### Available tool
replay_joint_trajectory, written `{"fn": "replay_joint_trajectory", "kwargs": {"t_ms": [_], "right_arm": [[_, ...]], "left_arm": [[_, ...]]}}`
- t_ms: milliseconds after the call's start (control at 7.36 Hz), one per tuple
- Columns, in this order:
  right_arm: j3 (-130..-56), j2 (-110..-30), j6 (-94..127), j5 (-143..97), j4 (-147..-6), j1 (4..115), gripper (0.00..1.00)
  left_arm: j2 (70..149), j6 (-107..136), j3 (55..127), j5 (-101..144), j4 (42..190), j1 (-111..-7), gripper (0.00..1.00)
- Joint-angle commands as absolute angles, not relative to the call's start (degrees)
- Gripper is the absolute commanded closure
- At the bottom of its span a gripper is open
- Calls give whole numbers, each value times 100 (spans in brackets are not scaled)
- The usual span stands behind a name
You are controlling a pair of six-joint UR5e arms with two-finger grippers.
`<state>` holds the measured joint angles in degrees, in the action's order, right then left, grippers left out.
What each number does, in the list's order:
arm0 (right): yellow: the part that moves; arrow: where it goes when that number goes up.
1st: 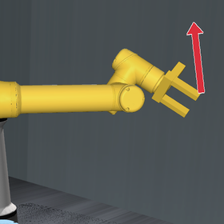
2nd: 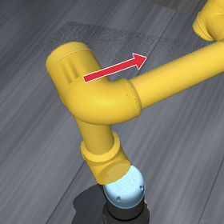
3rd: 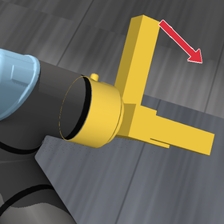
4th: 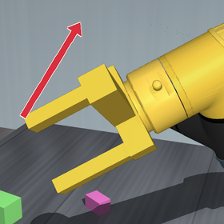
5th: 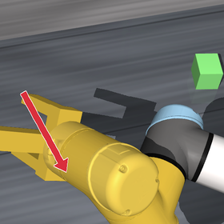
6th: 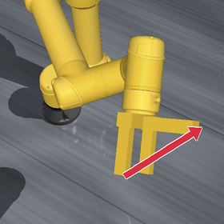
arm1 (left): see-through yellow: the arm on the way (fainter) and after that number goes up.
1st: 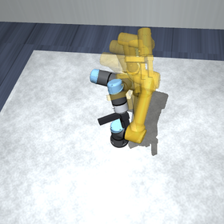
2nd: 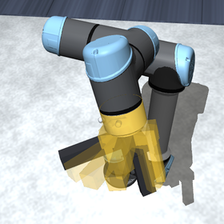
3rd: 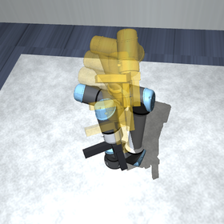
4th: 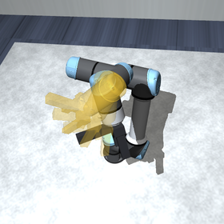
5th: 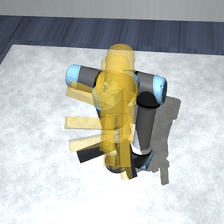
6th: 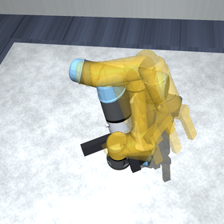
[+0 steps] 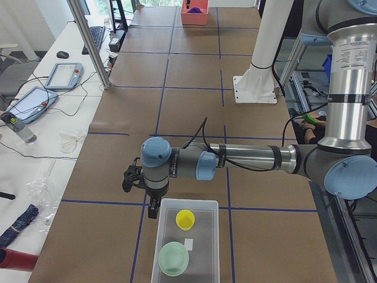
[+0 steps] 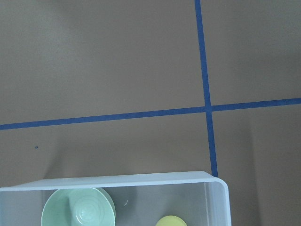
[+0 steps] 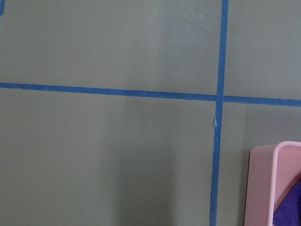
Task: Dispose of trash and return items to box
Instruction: 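Lower the pale green bowl into the clear bin and release it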
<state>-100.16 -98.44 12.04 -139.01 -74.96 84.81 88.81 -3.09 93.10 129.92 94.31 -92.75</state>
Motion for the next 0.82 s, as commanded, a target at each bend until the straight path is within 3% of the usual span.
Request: {"fn": "replay_joint_trajectory", "kwargs": {"t_ms": [0,679], "right_arm": [[-10011,-9844,1204,-13904,-7497,8481,0],[-10011,-9844,1204,-13904,-7488,8481,0]], "left_arm": [[8877,-351,9325,12999,9448,-9255,0],[8851,-352,9299,13333,9448,-9167,0]]}}
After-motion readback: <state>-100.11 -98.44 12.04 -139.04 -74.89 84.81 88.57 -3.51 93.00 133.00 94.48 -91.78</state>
